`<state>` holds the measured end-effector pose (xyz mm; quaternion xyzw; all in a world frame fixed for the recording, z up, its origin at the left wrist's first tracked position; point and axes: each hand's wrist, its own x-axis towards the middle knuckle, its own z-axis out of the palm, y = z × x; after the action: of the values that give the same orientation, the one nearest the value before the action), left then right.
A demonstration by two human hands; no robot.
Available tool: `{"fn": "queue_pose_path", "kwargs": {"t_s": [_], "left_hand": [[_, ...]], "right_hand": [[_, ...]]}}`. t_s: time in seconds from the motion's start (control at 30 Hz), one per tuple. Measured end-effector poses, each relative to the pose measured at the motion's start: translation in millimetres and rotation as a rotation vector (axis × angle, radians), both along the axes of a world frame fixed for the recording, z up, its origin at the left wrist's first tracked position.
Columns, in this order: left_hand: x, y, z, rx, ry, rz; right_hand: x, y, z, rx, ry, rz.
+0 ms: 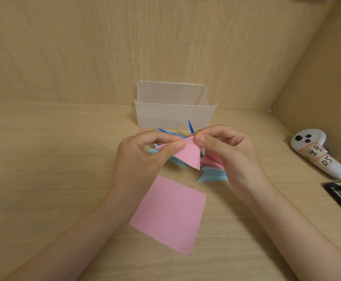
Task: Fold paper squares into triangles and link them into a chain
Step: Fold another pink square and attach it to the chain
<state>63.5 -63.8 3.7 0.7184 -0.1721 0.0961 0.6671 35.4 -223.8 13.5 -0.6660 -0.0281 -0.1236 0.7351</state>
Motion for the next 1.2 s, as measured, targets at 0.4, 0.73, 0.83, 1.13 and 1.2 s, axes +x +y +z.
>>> {"fn": "queue_pose_path", "kwargs": {"t_s": [0.4, 0.73, 0.83, 1.13, 1.2], "left_hand": [[-2.0, 0.3, 2.3, -0.05, 0.046, 0.008], [3.7, 2.0, 1.7, -0.186, 0.168, -0.04], [4.0, 1.7, 0.2, -0.21, 0.258, -0.077], [3.0, 0.0, 2.3, -0.064, 0.15, -0.129], [2.1, -0.4, 1.2, -0.033, 0.093, -0.123]], "right_hand": [[-1.0, 3.6, 3.1, -0.04, 0.084, -0.036], [-0.6, 2.3, 2.3, -0.074, 0.134, -0.012], [0.7, 1.6, 1.0, -0.098, 0.143, -0.024], [1.1, 3.8, -3.1, -0.086, 0.148, 0.074], [0.4, 6.6, -5.8, -0.127, 0.134, 0.095]]}}
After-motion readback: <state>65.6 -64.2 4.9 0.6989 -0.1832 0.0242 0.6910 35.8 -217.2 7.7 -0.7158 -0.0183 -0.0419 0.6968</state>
